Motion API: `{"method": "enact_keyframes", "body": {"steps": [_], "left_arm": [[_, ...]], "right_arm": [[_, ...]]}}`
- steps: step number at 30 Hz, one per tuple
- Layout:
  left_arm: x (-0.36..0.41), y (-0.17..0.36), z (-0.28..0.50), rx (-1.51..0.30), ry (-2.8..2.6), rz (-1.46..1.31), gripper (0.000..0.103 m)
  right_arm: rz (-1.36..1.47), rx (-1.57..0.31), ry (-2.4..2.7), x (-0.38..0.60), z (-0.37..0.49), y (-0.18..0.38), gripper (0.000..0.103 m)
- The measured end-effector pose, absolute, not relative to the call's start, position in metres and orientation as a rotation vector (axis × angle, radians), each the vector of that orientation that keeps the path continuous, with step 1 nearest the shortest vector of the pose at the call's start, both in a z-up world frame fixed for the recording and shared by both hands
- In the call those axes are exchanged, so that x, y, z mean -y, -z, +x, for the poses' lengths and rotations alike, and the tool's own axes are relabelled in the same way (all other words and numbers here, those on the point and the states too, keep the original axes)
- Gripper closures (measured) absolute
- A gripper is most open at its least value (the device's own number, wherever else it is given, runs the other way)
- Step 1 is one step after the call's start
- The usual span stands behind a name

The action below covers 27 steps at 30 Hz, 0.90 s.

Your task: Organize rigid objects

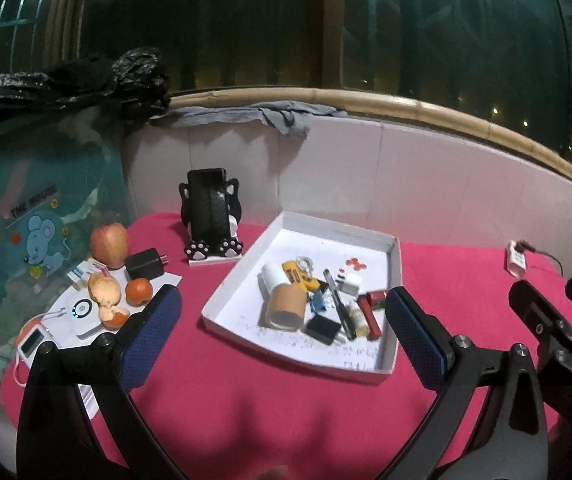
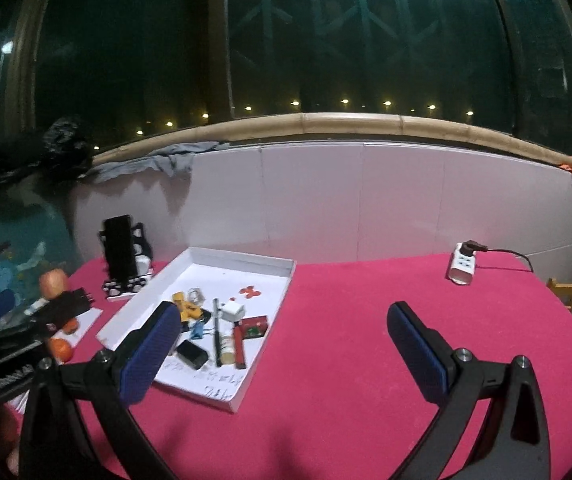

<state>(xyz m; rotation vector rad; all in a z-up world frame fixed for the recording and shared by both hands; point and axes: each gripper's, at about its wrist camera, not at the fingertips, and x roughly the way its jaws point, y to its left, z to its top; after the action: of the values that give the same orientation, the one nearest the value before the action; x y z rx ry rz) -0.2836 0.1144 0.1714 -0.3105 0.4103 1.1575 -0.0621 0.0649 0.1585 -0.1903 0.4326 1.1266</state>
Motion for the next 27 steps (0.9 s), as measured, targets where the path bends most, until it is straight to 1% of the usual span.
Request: {"method": "enact_keyframes", "body": {"steps": [2, 7, 13, 20, 27], "left_arm": [[-0.108, -0.169, -0.282, -0.432, -1.156, -0.299, 0.000], [-0.092, -0.169, -0.286, -0.412, -1.131, -0.303, 0.000], [-0.075, -0.173, -0.291, -0.400, -1.142, -0.282, 0.000], [-0.053, -0.179, -0.297, -0.392, -1.138, -0.252, 0.000], [-0.043, -0.182, -0.299, -0.387, -1.120, -0.259, 0.000]], "right_arm": [[-0.168, -0.445, -1.147, -0.057, -0.062, -0.161, 0.000], [-0.136, -0.462, -1.185, -0.041, -0.061, -0.163, 0.000], [-0.172, -0.402, -1.163, -0.028, -0.075, -0.166, 0.000], [-0.159, -0.428, -1.135, -0.014, -0.074, -0.168, 0.000], [-0.106, -0.404, -1.108, 0.008, -0.072, -0.169, 0.000]]}}
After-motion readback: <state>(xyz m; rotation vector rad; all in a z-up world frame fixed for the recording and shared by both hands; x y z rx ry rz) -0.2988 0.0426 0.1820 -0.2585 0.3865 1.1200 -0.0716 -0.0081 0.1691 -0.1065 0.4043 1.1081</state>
